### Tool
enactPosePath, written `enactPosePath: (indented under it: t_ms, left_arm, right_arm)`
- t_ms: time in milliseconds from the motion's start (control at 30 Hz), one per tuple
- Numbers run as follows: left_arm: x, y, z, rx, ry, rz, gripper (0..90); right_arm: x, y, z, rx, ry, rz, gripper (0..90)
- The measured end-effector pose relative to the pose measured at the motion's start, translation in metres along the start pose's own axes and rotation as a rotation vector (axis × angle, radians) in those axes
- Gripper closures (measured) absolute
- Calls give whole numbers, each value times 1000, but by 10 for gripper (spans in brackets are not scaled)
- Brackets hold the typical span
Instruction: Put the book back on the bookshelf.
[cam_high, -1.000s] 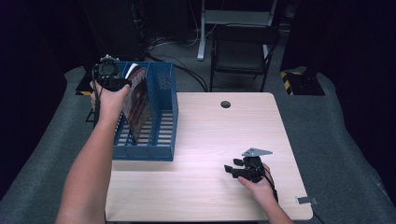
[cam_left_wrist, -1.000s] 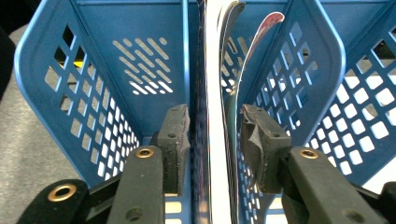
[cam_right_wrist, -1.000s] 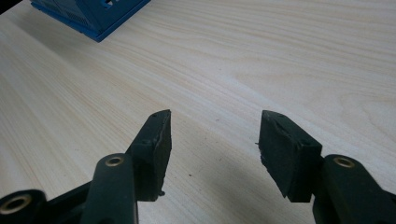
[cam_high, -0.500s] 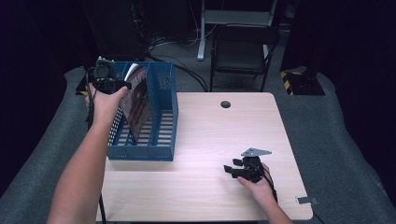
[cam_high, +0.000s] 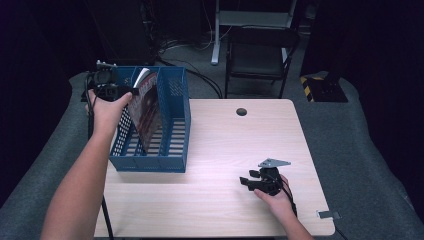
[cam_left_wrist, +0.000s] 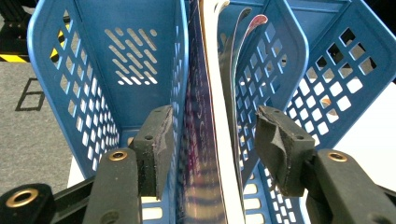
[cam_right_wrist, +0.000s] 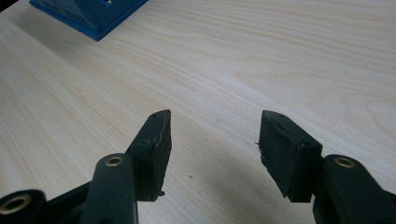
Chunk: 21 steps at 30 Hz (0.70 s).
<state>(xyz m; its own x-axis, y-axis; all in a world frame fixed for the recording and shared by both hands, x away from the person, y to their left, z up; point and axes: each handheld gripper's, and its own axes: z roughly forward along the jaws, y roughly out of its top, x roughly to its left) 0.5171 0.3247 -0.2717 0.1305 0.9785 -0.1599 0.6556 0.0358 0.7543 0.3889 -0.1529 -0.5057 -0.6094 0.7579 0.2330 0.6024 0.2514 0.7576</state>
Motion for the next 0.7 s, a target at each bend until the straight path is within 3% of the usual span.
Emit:
enactPosePath:
  t_ms: [200, 300, 433, 600, 700]
  left_arm:
    - [-4, -3, 1, 27, -13, 18, 474]
    - [-9, -7, 5, 70, 5, 80, 477]
    - [-13, -10, 5, 93, 21, 100, 621]
    - [-12, -10, 4, 93, 8, 81, 750]
    - [-9, -10, 3, 92, 25, 75, 823]
  right_arm:
    - [0, 0, 1, 3, -2, -1, 438]
    - [0, 1, 1, 3, 5, -1, 438]
    - [1, 1, 2, 8, 5, -2, 437]
    - [1, 1, 2, 8, 4, -1, 437]
    - [1, 1, 2, 8, 5, 1, 436]
